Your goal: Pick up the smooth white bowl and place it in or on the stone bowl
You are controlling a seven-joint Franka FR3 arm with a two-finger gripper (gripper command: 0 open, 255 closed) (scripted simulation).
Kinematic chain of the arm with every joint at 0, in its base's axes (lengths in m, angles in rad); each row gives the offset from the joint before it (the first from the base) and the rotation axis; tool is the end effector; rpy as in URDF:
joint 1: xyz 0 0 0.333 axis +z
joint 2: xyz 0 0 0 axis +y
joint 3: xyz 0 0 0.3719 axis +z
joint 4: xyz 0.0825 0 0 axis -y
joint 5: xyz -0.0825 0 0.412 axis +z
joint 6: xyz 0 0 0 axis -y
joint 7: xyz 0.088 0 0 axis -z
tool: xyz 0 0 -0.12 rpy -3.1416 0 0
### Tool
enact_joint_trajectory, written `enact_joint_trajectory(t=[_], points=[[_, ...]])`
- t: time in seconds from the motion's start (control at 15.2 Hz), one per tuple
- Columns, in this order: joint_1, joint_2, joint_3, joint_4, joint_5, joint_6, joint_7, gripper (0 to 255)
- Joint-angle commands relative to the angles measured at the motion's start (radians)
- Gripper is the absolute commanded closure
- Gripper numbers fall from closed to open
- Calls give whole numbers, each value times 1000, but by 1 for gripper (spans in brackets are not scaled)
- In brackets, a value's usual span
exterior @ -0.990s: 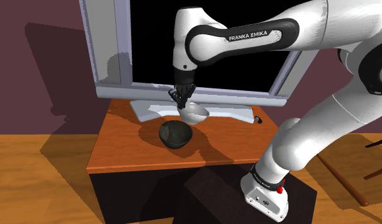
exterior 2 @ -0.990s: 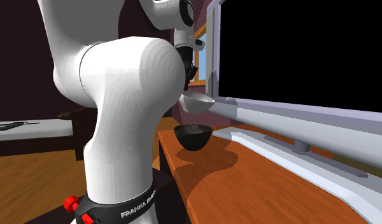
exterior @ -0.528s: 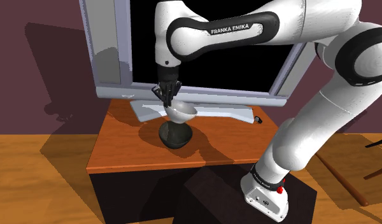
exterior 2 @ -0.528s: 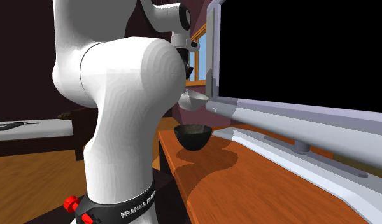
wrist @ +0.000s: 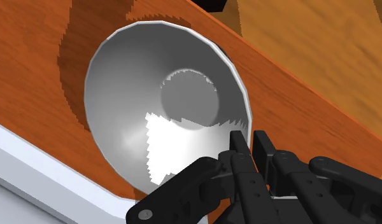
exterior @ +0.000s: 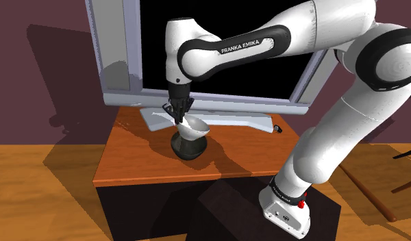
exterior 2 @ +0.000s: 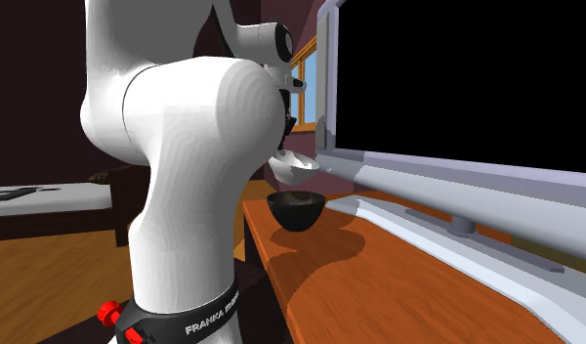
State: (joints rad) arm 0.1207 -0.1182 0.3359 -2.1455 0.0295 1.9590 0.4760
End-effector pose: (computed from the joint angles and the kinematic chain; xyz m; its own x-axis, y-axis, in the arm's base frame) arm 0.4681 0.2374 0.4751 0.9975 -0.0365 -0.0604 -0.0338 -0.9984 0.0452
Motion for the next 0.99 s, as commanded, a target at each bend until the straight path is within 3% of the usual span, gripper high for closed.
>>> enact_joint_trajectory(t=[0.0, 0.66, 0.92], points=[[0, 9, 1, -19, -3, 28, 1, 255], [1, 74, 7, -103, -25, 173, 20, 255], [1, 74, 7, -103, -25, 173, 20, 255]])
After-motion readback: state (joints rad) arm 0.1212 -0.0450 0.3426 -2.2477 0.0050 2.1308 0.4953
